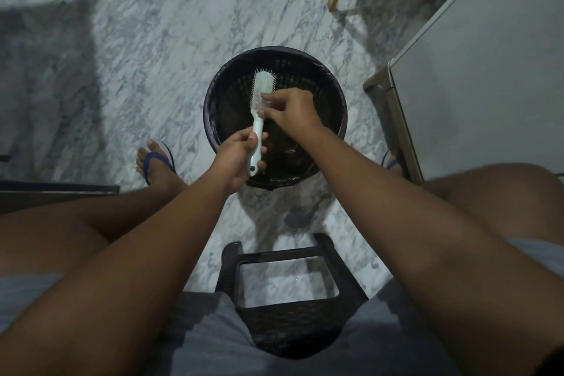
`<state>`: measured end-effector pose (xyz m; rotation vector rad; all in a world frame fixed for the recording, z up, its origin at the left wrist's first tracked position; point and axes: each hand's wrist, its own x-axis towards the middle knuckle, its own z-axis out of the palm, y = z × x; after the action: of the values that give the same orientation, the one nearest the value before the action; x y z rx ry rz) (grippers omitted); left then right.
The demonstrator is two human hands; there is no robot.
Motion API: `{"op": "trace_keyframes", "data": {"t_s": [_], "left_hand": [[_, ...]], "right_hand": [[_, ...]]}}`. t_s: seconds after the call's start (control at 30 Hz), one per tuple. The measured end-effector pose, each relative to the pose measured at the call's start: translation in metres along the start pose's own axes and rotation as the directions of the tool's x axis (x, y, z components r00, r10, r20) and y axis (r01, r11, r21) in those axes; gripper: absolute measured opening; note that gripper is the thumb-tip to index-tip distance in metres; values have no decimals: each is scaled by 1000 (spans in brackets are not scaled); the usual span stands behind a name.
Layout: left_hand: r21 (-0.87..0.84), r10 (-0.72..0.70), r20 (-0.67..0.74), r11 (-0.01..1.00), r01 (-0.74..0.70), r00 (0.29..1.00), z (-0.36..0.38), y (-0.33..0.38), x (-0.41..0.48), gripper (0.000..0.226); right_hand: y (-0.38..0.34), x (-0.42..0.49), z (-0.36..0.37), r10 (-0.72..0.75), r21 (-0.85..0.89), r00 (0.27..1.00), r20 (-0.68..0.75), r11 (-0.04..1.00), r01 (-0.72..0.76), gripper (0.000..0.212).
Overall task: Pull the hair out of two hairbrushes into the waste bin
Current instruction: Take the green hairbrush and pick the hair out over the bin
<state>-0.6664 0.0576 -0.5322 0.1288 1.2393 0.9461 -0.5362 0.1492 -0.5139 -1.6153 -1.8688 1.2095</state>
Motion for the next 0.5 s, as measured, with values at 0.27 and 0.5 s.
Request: {"op": "trace_keyframes", "data": {"t_s": [0.27, 0.5], "left_hand": [[-20, -11, -93, 1000, 9, 996, 2, -6, 2, 29], [-24, 5, -97, 1000, -8, 995, -6, -4, 1, 28]], "right_hand": [[-13, 2, -18, -182, -69, 942, -283, 983, 169, 11], [5, 8, -41, -2, 23, 879, -477, 1000, 14, 12]]}}
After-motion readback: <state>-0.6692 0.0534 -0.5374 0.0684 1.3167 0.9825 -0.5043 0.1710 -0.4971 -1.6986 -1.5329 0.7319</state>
